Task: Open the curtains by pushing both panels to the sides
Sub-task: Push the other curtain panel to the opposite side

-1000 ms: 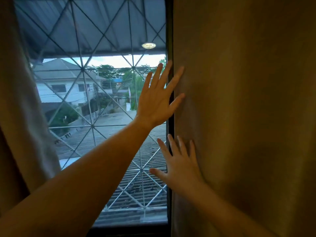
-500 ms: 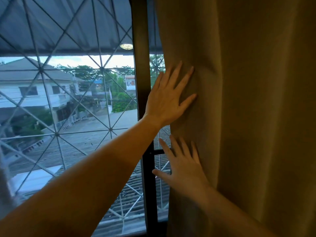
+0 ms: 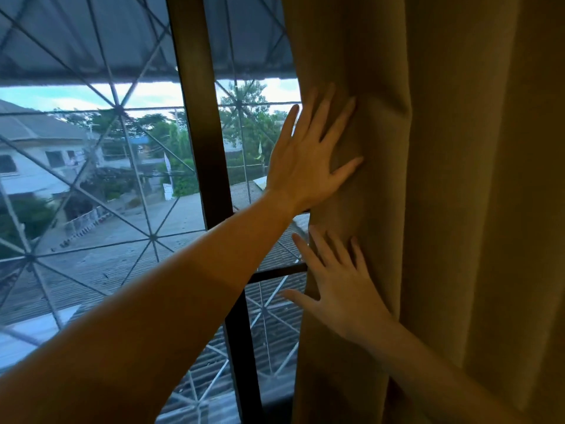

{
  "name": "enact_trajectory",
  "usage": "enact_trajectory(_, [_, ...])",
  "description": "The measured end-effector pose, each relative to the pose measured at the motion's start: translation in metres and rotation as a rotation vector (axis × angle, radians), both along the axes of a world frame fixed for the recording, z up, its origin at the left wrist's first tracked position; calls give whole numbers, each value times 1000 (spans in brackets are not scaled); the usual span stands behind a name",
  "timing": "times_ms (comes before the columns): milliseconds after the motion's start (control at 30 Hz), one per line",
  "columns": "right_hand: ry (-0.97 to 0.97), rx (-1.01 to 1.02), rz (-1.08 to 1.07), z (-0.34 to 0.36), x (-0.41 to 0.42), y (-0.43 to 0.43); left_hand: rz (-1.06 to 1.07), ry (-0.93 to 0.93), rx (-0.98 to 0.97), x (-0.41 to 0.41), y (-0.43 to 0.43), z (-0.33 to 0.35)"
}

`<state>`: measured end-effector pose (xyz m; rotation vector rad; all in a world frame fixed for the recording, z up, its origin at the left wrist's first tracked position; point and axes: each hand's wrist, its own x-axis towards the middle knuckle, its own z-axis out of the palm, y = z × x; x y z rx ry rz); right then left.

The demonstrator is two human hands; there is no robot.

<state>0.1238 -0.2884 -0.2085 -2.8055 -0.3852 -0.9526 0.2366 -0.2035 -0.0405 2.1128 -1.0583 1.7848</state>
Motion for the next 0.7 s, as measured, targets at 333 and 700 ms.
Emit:
enact_trajectory(333, [20, -12, 3, -2, -10, -73, 40, 8, -2, -17, -73, 1])
enact_trajectory(700, [25, -89, -61, -2, -27, -205, 90, 82, -12, -32, -187, -7])
